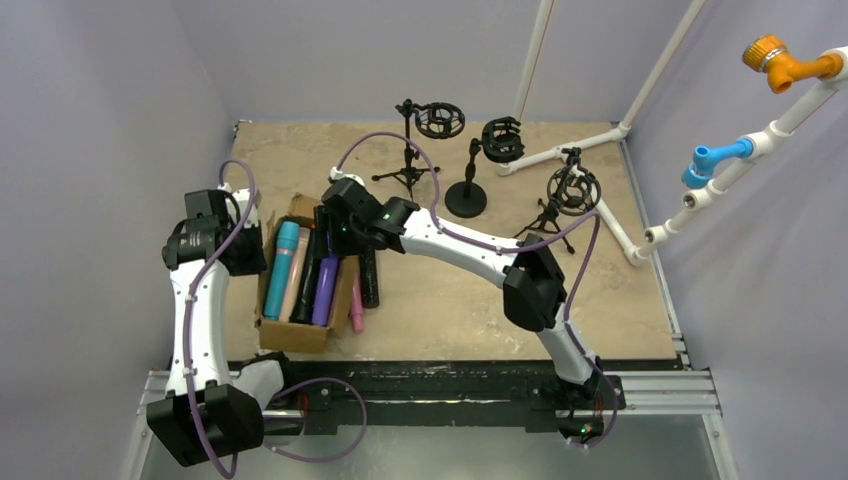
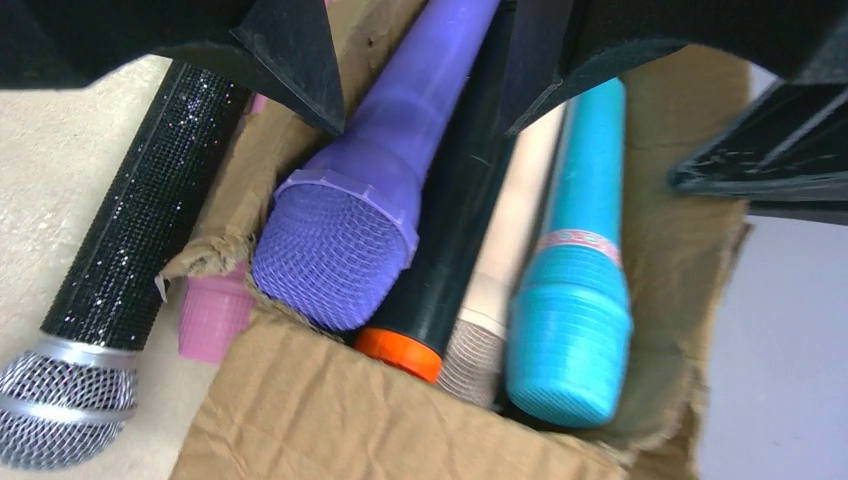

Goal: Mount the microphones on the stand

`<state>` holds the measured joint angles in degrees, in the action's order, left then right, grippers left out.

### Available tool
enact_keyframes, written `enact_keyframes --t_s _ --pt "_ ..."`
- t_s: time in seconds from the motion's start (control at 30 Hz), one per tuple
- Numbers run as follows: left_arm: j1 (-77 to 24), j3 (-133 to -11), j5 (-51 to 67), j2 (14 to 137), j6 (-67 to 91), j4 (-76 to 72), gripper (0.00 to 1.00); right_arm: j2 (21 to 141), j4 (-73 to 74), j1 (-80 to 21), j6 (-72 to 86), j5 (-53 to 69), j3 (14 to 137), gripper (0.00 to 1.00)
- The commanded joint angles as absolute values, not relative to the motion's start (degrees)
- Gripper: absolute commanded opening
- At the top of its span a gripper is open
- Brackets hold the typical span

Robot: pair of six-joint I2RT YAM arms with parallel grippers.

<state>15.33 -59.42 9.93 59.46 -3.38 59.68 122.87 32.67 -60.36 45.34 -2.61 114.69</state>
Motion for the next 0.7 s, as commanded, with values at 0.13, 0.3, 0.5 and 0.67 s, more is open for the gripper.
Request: enact_keyframes --t_s 0.13,0.3,0.5,0.67 --pt "14.57 -62.76 8.89 56.06 1.34 56.78 0.0 124.34 34.85 -61.75 44.84 -0.57 114.67 0.65" --pt "14.16 -62.18 10.52 55.8 1.76 57.05 0.0 126.68 35.27 -62.13 44.8 -0.47 115.92 0.66" --pt "13.65 -61.88 12.75 56.4 2.32 57.98 0.0 131.42 36.66 -62.57 45.38 -1.53 119.66 0.66" --pt "13.59 -61.64 13.39 56.65 1.83 58.55 0.0 132.41 33.9 -62.91 47.63 -2.5 119.98 0.63"
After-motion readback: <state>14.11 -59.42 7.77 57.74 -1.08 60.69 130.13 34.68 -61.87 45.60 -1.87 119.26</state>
